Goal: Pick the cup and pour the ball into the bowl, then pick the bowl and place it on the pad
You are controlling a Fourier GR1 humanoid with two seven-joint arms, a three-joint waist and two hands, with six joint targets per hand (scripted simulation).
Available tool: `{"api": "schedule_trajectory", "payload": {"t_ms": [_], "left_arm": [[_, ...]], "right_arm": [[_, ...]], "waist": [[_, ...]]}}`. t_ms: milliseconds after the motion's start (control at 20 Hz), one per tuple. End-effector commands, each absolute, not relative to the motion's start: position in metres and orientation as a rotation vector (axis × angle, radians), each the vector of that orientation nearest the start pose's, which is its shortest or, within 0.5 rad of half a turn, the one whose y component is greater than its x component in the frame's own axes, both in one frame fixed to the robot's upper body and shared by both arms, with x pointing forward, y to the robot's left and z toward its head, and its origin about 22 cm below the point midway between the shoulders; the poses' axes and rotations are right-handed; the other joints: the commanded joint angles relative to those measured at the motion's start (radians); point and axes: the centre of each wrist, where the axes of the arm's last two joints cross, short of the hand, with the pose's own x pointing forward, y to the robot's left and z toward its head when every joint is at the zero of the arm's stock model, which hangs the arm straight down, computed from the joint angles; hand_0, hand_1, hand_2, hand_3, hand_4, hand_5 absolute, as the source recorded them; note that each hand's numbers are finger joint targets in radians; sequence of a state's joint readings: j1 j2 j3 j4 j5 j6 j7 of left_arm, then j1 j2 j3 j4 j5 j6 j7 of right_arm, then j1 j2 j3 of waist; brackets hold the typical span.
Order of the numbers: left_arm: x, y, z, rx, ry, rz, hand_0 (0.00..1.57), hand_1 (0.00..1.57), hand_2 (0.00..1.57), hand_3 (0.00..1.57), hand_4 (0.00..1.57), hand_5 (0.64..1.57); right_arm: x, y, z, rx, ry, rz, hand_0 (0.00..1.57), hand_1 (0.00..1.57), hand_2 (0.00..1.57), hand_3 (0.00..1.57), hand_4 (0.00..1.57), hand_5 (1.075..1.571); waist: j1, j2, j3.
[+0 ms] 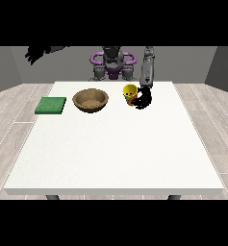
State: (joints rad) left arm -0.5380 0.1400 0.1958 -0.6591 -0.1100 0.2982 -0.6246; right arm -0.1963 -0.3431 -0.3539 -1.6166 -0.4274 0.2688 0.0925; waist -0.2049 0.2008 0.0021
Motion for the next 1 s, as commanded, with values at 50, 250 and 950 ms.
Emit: {"api": "schedule_trajectory", "payload": {"t_ms": [50, 250, 950], "left_arm": [[0.367, 0.217, -0.035, 0.556, -1.739, -0.28, 1.29, 1.29, 1.57, 1.57, 1.41, 1.446], [0.378, 0.197, -0.024, 0.806, -1.719, -0.54, 1.34, 1.34, 1.57, 1.57, 1.41, 1.525], [0.383, 0.085, -0.011, 1.118, -1.461, -1.156, 1.36, 1.36, 1.57, 1.57, 1.47, 1.529]], "right_arm": [[0.274, -0.379, 0.086, 0.061, -1.72, -0.061, 0.0, 0.0, 0.0, 0.33, 0.64, 1.565], [0.276, -0.382, 0.072, 0.085, -1.681, -0.054, 0.0, 0.0, 0.0, 0.25, 0.63, 1.562], [0.249, -0.433, 0.014, 0.053, -1.528, -0.144, 0.0, 0.0, 0.0, 0.0, 0.69, 1.558]], "waist": [[0.043, -0.115, -0.0003], [0.028, -0.162, 0.0052], [0.102, -0.287, 0.0007]]}}
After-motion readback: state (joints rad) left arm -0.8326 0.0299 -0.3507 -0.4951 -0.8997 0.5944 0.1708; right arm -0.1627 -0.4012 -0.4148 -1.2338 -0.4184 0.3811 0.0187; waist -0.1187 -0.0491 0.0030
